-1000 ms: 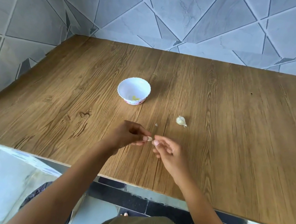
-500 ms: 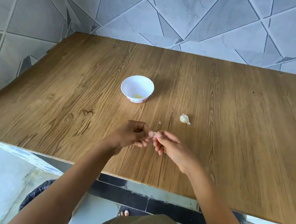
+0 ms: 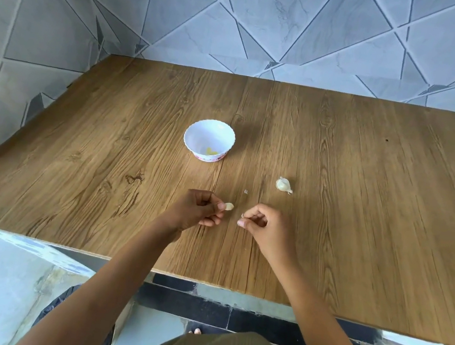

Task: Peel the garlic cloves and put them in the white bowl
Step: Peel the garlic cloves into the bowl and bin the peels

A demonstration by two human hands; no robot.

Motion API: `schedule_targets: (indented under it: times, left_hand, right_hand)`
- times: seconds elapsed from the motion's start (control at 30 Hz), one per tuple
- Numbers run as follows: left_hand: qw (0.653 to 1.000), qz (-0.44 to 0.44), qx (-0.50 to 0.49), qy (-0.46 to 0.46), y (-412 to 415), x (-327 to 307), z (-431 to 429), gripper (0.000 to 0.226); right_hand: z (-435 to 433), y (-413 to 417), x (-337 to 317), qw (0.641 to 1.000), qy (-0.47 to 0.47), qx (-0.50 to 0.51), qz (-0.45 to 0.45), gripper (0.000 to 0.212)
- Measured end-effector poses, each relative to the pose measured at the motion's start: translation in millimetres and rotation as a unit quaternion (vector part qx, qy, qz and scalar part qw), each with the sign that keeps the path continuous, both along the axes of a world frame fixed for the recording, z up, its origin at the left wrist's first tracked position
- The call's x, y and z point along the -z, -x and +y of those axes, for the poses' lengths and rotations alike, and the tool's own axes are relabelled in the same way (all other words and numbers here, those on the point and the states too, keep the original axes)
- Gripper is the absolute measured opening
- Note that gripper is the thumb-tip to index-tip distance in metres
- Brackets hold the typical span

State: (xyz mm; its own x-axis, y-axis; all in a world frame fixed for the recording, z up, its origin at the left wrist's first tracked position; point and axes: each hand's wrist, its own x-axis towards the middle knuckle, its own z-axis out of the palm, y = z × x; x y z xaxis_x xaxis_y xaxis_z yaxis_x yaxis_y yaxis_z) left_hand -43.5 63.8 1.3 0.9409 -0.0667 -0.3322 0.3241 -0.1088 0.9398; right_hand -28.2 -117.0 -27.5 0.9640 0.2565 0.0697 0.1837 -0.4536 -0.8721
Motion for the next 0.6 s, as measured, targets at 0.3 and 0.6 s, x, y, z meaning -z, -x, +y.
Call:
schedule_targets:
  times: [0.3,0.6]
  left_hand:
    - [0.997,-0.018,0.07,-0.007,-5,-3,3,0.012]
    - [0.991,0.011,0.13,0.029,-6,-14,1,0.02]
  right_hand:
    - [5,-3,-21,0.982,-0.104,-0.038,0.154,0.018]
    - [-1,-3,-24,0.945,-0.146,-0.168,0.239,0.026]
